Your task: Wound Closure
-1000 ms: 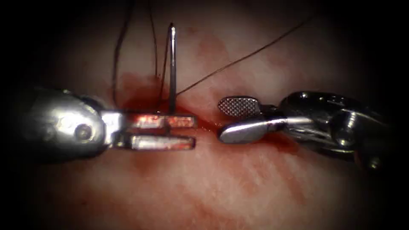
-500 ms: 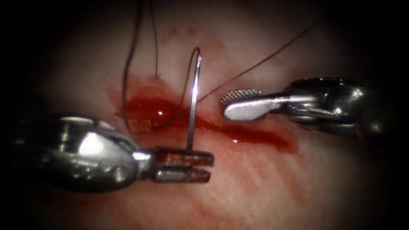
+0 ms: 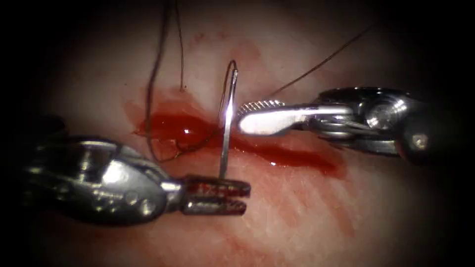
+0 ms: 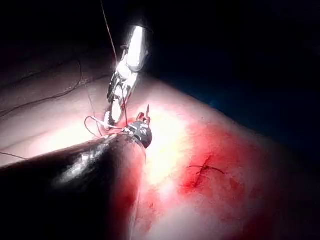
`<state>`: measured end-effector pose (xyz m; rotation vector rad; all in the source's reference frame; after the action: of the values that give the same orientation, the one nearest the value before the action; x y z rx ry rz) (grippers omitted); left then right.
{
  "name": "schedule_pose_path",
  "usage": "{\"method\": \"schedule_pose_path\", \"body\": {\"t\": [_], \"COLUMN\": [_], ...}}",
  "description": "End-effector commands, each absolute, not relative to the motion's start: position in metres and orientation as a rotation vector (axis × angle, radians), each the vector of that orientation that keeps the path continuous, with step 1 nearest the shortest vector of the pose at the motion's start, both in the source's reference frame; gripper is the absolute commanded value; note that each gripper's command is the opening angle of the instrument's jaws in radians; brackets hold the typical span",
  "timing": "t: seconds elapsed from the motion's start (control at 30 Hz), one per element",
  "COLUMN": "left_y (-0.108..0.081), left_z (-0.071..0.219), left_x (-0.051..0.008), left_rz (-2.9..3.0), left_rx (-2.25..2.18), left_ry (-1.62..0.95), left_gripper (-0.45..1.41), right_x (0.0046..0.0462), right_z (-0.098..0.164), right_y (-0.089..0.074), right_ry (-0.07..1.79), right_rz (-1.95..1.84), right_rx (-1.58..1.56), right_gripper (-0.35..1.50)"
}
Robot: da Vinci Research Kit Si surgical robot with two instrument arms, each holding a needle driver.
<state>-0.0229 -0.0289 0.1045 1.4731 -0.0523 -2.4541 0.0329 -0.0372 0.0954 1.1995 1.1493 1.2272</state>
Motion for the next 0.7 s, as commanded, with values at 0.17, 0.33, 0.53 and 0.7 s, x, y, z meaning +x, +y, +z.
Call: {"method": "schedule_pose_path", "body": {"t": [0.17, 0.33, 0.53, 0.7], "left_y": [-0.0291, -0.0292, -0.0294, -0.0291], "left_z": [0.1050, 0.1050, 0.1052, 0.1053], "left_x": [-0.0235, -0.0237, -0.0239, -0.0238], "left_rz": [-2.455, -2.452, -2.449, -2.451], "left_rx": [1.473, 1.467, 1.462, 1.464], "left_ry": [-0.052, -0.056, -0.048, -0.042], "left_gripper": [-0.45, -0.45, -0.45, -0.45], "right_x": [0.0353, 0.0357, 0.0361, 0.0355], "right_z": [0.0953, 0.0952, 0.0953, 0.0961], "right_y": [-0.0377, -0.0378, -0.0379, -0.0374], "right_ry": [1.151, 1.162, 1.162, 1.213], "right_rz": [1.222, 1.217, 1.181, 1.061], "right_rx": [1.202, 1.211, 1.243, 1.189], "right_gripper": [0.54, 0.49, -0.35, -0.35]}}
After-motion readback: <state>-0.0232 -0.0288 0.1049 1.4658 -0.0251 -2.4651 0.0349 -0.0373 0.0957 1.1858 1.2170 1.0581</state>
